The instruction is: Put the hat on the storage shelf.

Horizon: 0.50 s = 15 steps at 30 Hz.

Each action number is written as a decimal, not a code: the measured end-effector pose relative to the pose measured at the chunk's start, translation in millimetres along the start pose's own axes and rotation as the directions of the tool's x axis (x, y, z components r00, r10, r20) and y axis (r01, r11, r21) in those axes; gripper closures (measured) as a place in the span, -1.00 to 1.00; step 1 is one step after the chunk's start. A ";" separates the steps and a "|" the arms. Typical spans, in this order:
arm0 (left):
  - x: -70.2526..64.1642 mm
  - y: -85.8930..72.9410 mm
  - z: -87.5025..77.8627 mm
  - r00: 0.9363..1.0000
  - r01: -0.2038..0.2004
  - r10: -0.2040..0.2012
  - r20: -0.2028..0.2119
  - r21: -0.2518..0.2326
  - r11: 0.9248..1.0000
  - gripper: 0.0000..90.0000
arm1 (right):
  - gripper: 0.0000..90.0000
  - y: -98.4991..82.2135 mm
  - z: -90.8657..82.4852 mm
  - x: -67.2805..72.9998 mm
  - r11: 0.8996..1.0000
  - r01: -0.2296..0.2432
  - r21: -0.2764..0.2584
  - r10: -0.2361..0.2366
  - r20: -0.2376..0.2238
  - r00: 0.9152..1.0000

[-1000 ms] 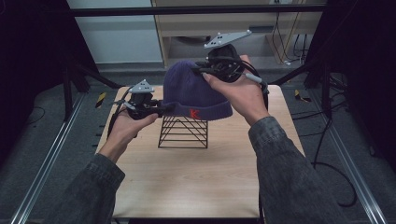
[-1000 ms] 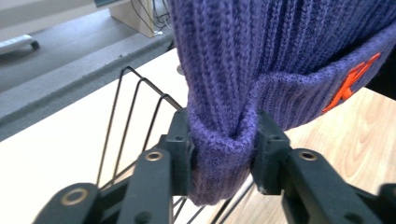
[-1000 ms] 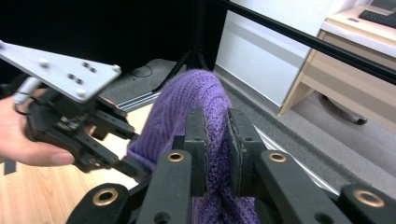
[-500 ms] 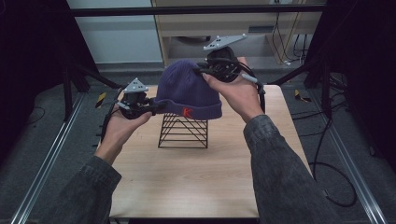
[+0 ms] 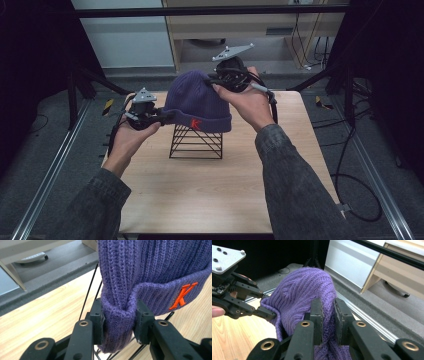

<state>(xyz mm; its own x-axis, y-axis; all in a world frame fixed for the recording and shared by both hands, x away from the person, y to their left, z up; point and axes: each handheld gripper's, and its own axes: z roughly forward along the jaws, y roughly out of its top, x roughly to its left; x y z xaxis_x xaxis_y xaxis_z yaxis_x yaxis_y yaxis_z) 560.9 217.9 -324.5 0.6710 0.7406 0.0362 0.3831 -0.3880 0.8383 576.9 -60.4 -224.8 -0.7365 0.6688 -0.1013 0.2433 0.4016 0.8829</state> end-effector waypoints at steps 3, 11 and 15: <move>1.0 -3.7 0.6 1.000 0.002 -0.002 -0.002 0.009 1.000 0.45 | 0.75 -3.0 4.1 0.4 1.000 0.003 0.011 -0.003 -0.004 1.000; 0.2 -8.8 1.3 1.000 -0.007 0.007 -0.002 0.029 1.000 0.45 | 0.75 -6.7 7.7 4.2 0.999 0.011 0.032 -0.011 -0.014 1.000; -0.2 -10.4 2.1 1.000 -0.011 0.011 -0.003 0.034 0.999 0.46 | 0.75 -6.6 7.5 6.1 0.999 0.018 0.031 -0.017 -0.020 1.000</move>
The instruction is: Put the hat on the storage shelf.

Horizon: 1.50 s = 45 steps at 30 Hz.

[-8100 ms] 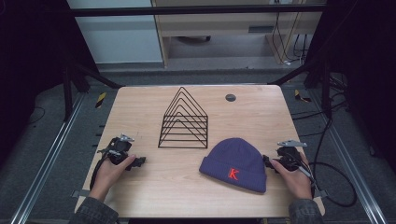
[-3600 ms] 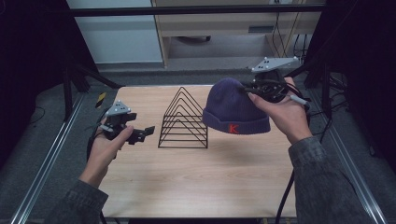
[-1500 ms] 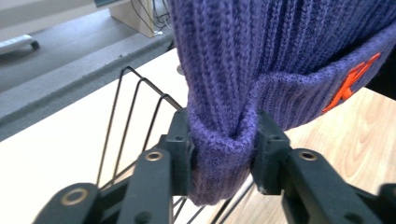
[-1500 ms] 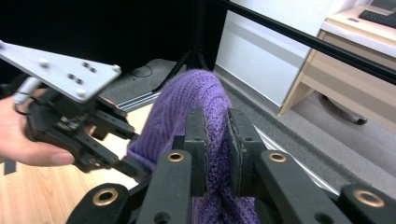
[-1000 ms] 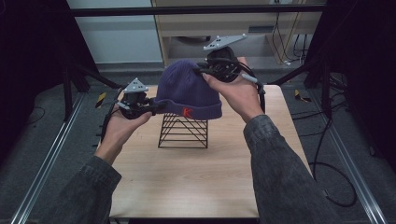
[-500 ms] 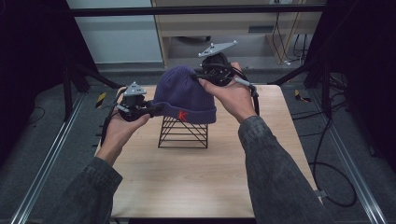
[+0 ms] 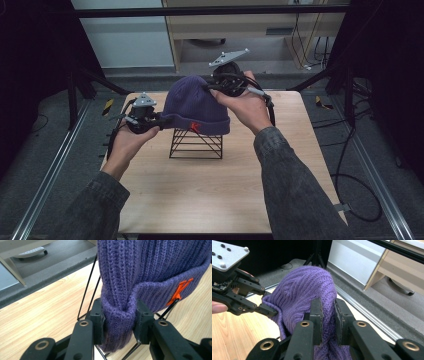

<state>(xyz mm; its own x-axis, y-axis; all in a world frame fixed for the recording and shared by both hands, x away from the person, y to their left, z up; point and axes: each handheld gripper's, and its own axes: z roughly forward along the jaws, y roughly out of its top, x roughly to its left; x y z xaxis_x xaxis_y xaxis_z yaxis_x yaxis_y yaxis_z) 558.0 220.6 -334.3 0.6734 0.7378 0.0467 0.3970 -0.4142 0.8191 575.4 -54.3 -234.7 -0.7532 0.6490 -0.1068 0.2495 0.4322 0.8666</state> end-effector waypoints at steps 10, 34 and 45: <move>-0.3 -5.7 2.4 1.000 -0.010 0.011 -0.011 0.025 1.000 0.46 | 0.74 -4.0 3.2 4.4 1.000 0.008 0.016 -0.008 -0.012 1.000; 0.4 -22.2 10.8 1.000 0.006 -0.005 -0.008 0.057 0.998 0.45 | 0.73 -20.4 13.7 9.3 0.997 0.022 0.072 -0.019 -0.040 0.999; 0.8 -27.6 12.9 1.000 0.007 -0.007 -0.008 0.066 0.998 0.45 | 0.73 -26.1 17.1 11.8 0.995 0.030 0.096 -0.026 -0.043 0.999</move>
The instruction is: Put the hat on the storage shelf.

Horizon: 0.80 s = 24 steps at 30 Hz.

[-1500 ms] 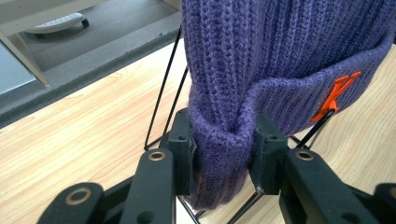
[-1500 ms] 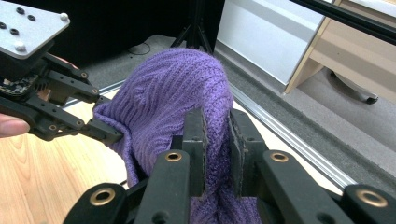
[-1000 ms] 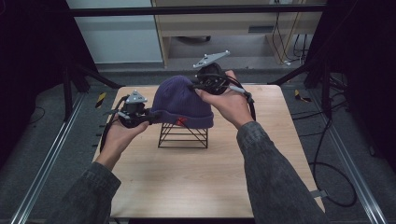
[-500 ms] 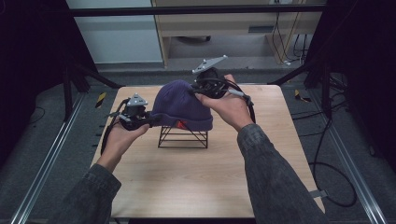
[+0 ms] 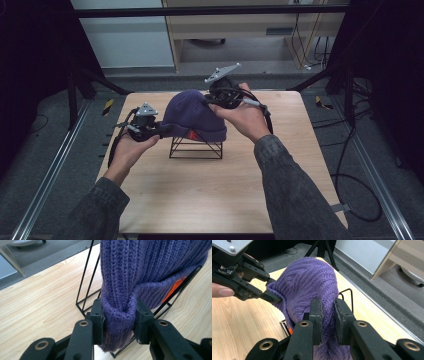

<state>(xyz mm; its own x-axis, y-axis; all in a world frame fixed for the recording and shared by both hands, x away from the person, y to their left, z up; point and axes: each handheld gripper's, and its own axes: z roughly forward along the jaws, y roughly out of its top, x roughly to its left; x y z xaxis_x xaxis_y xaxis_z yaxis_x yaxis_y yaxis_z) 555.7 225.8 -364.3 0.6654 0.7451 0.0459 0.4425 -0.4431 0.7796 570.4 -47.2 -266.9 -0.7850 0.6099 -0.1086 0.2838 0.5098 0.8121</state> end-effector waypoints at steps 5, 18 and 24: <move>-0.4 -1.6 1.2 1.000 -0.001 0.001 0.000 0.003 1.000 0.45 | 0.73 -3.3 1.3 0.0 1.000 -0.002 0.003 0.002 -0.004 1.000; -1.2 -8.4 5.0 1.000 0.000 0.000 0.005 0.014 1.000 0.46 | 0.73 -9.4 6.0 2.2 1.000 -0.003 0.020 0.003 -0.010 1.000; -1.1 -9.1 5.3 1.000 -0.004 0.003 0.006 0.017 1.000 0.46 | 0.73 -10.1 6.7 3.1 1.000 -0.004 0.022 0.005 -0.013 1.000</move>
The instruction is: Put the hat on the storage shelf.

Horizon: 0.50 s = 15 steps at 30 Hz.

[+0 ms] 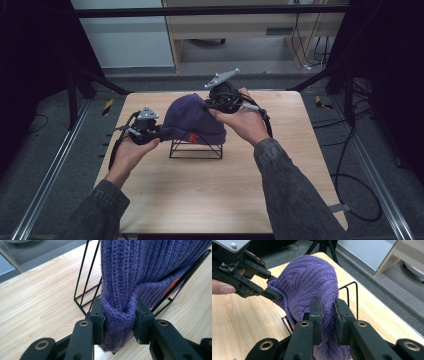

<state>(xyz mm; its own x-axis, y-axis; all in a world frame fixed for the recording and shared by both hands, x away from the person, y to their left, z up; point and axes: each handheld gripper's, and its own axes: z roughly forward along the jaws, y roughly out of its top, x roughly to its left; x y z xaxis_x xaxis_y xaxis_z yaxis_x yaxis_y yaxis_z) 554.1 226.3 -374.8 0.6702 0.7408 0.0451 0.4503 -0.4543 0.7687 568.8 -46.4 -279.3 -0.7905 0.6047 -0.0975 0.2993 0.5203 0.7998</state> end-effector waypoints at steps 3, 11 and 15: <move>-0.4 -0.5 0.2 1.000 0.000 0.000 0.000 -0.001 1.000 0.46 | 0.73 -0.3 0.3 0.2 1.000 0.001 0.000 -0.001 0.000 1.000; -0.8 -5.5 2.9 1.000 0.008 -0.008 0.008 -0.004 1.000 0.45 | 0.73 -0.9 1.8 1.5 1.000 0.005 0.008 -0.005 -0.006 1.000; -0.2 -8.0 3.9 1.000 0.008 -0.008 0.009 0.002 1.000 0.45 | 0.73 -2.4 5.5 2.4 1.000 0.004 0.018 -0.004 -0.007 1.000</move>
<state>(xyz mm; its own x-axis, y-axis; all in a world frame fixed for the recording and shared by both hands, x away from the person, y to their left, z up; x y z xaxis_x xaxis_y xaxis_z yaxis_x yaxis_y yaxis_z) 552.7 227.9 -383.4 0.6723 0.7396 0.0333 0.4568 -0.4498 0.7675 569.2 -42.9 -284.7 -0.7954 0.5984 -0.0963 0.3056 0.5331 0.7889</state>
